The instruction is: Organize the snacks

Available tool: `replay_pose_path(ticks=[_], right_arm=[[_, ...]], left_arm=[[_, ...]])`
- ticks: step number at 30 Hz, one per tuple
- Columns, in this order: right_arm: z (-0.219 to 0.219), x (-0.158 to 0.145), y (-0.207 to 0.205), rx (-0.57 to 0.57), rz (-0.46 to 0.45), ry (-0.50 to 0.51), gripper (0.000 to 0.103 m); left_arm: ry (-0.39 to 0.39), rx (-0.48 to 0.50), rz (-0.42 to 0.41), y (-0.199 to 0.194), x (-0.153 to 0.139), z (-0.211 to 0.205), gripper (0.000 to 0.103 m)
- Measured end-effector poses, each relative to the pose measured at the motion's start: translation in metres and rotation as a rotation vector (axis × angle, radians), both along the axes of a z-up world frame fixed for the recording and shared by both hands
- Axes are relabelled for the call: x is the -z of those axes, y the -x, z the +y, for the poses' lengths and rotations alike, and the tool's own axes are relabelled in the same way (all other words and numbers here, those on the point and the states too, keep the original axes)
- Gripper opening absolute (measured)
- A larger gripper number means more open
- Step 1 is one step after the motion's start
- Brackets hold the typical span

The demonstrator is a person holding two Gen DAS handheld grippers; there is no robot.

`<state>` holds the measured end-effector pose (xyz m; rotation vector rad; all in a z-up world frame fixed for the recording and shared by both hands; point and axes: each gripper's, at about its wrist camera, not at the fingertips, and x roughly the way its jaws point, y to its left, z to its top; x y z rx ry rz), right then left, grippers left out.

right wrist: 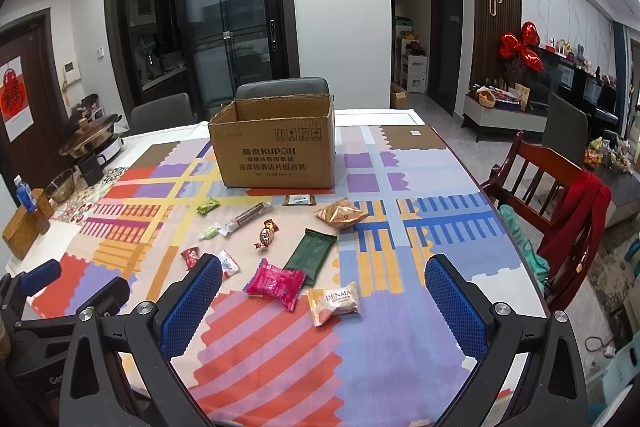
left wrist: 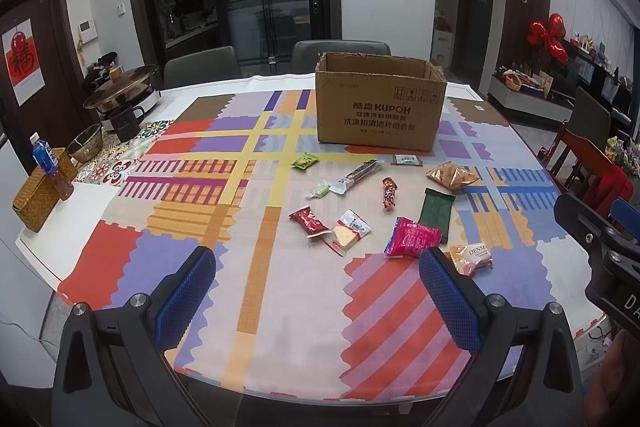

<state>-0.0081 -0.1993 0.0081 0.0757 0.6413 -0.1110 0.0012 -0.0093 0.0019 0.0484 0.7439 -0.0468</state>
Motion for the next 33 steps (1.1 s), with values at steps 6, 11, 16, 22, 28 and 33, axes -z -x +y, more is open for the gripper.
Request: replay_pose_path(ticks=[6,11,16,22,28,33], right_arm=[[0.0,0.0,0.0,-0.001,0.001,-0.001,0.103],[0.0,0.0,0.0,-0.001,0.002,-0.002,0.103],[0.0,0.0,0.0,0.0,0.002,-0.002,0.103],[-0.002,0.0,-0.002,0.0,0.003,-0.003,0.103],[-0.002,0.002,-0.004,-0.001,0.009,-0.003,0.103],[-0.003,0.018,-0.013,0.001,0.025,-0.007,0.103]], left_arm=[[-0.001,0.0,0.0,0.0,0.0,0.0,0.103],[-0.002,-0.001,0.001,0.0,0.0,0.0,0.103],[-0.004,-0.002,0.0,-0.001,0.0,-0.001,0.103],[-0.006,-0.001,0.002,-0.001,0.0,0.0,0.103],[-0.009,0.004,0.012,-0.004,0.003,-0.002,0.103],[-0.009,0.016,0.03,-0.014,0.012,-0.004,0.103]])
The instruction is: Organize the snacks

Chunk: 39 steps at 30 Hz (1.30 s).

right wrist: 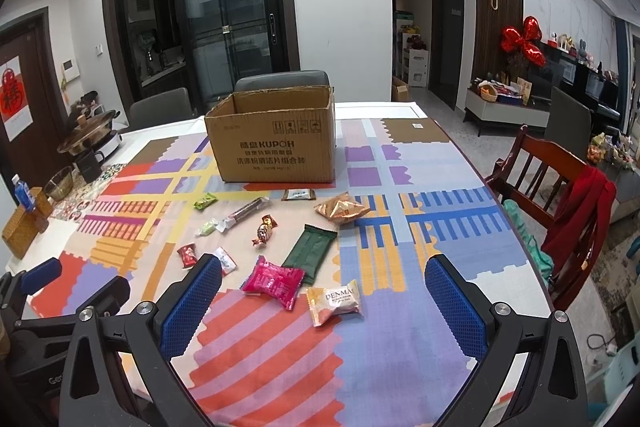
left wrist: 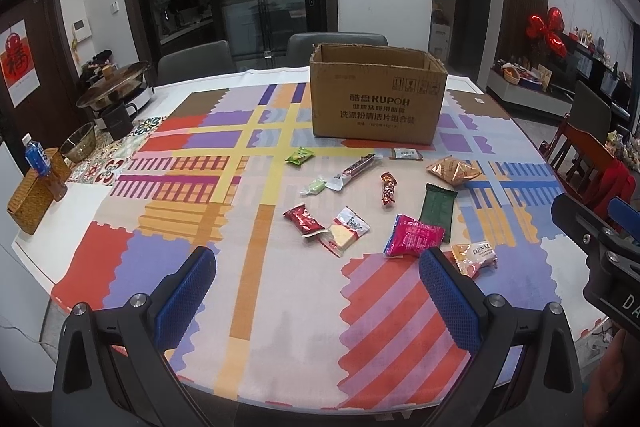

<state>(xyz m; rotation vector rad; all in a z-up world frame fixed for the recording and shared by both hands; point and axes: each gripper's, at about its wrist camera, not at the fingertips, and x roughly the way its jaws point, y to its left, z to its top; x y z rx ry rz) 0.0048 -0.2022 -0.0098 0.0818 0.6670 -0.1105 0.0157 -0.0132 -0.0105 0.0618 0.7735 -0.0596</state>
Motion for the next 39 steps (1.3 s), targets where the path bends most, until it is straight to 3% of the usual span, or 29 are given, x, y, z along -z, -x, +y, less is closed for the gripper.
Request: replay_pose_path(ticks=[15,23,39], right_arm=[[-0.015,0.026,-0.032,0.022,0.084,-0.031,0.103],[-0.015,0.046,-0.048,0.019,0.131,-0.033,0.103],[-0.016,0.086,-0.074,0.015,0.207,-0.019,0.102]], left_arm=[[-0.002,0.067,0.062,-0.04,0.03,-0.016,0.103],[0.0,0.101,0.12,-0.057,0.052,-0.022,0.09],[-0.043,0.118,0.165,-0.086,0.089,-0.03,0.081]])
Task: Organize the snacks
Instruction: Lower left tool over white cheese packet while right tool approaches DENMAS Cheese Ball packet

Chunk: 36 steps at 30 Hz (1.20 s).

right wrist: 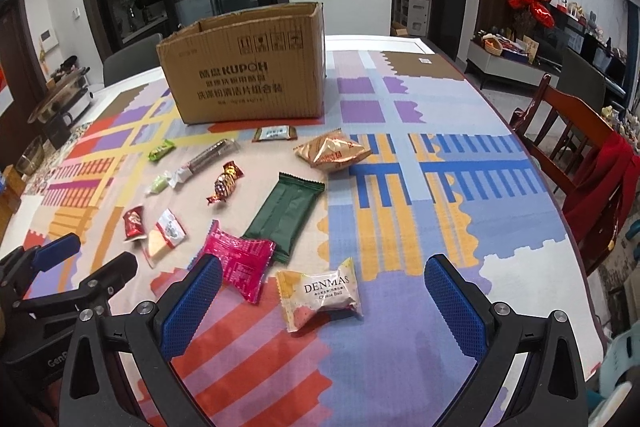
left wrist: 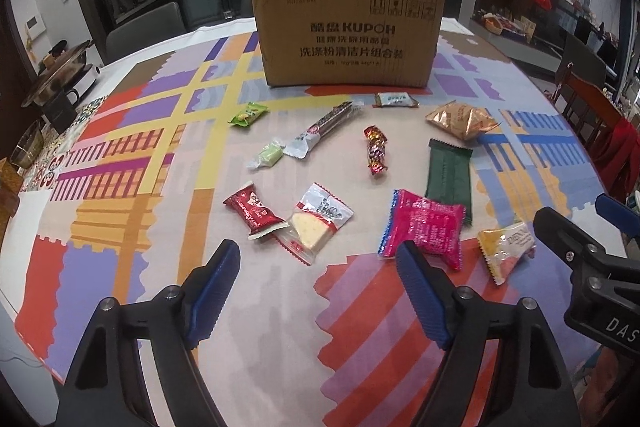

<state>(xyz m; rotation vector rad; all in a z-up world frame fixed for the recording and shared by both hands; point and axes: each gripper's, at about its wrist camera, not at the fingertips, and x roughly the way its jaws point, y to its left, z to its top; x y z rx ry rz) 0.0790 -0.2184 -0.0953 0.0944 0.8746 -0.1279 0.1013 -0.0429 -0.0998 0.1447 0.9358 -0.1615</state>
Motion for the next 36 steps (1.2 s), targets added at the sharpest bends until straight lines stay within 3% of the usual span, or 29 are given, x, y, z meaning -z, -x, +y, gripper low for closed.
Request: replay_pose_path(ticks=[13,26,36], right_arm=[[0.008,0.036,-0.014,-0.027,0.068,0.016,0.095],[0.011,0.052,-0.022,-0.036,0.106,0.018,0.094],[0.008,0.066,-0.029,-0.042,0.152,0.004,0.086]], left_arm=[[-0.026,0.011,0.032,-0.015,0.032,0.004,0.063],[-0.028,0.034,0.049,-0.029,0.048,0.0,0.06],[-0.022,0.029,0.059,-0.043,0.056,0.0,0.06]])
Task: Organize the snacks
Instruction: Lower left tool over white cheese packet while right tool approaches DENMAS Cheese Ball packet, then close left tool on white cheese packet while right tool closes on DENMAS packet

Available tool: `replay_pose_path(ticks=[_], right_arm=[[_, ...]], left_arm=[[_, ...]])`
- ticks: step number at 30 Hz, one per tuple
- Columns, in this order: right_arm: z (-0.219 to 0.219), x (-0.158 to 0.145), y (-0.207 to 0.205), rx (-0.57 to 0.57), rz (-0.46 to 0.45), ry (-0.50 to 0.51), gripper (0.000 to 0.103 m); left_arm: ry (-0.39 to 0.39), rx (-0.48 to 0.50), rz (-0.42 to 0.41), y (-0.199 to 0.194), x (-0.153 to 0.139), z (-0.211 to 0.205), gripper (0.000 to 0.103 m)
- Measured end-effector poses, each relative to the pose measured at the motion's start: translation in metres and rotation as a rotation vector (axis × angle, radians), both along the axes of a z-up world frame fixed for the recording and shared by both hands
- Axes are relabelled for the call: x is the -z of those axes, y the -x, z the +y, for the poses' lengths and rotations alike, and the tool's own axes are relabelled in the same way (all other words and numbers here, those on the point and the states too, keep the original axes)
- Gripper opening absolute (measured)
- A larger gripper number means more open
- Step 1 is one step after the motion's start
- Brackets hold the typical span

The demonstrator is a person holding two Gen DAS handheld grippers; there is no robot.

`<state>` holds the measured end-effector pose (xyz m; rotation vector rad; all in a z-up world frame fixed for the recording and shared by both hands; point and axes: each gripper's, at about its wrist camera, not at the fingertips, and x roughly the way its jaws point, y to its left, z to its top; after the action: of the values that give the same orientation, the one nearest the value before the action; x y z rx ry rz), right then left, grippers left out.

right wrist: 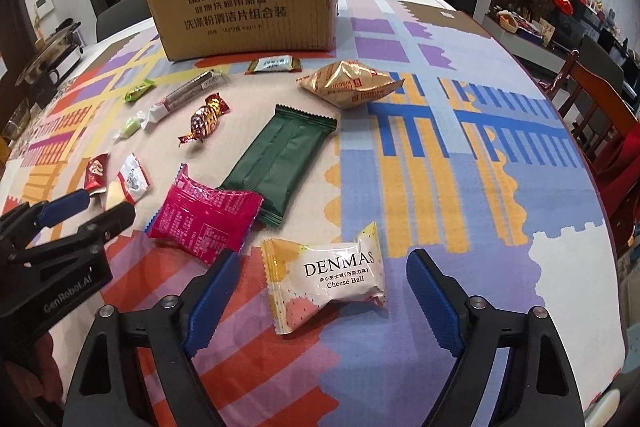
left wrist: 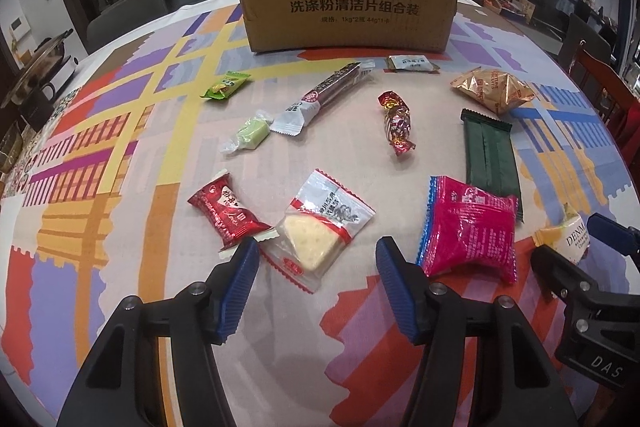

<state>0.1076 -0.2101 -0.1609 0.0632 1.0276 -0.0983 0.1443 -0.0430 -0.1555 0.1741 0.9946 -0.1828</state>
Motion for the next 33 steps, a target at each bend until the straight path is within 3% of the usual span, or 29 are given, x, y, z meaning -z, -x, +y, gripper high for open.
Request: replay_pose_path(ticks=[8,13,21,25,33], right_arm=[[-0.001,0.008,-0.003,0.004,0.025,-0.003,0.086],[-0.004,0.014,-0.005,0.01,0.057,-0.02,0.076],[-0.003,0.014,-0.006,0.007,0.059,-0.009,0.075],[-0.003,0.014,-0.007,0.009,0.057,-0.001,0.071],[-0.005,0.011,-0.006,0.012,0.04,-0.007,0.052]], left_arm=[[0.007,0.003,0.002,-0.008,0.004,-0.001,0.059],[0.012,0.0,0.003,-0.015,0.005,-0.001,0.059],[0.015,0.003,0.013,-0.019,0.01,-0.001,0.058],[0.041,0.004,0.023,-0.019,0.009,-0.001,0.045],[0.046,0.011,0.022,-0.015,0.008,-0.002,0.036]])
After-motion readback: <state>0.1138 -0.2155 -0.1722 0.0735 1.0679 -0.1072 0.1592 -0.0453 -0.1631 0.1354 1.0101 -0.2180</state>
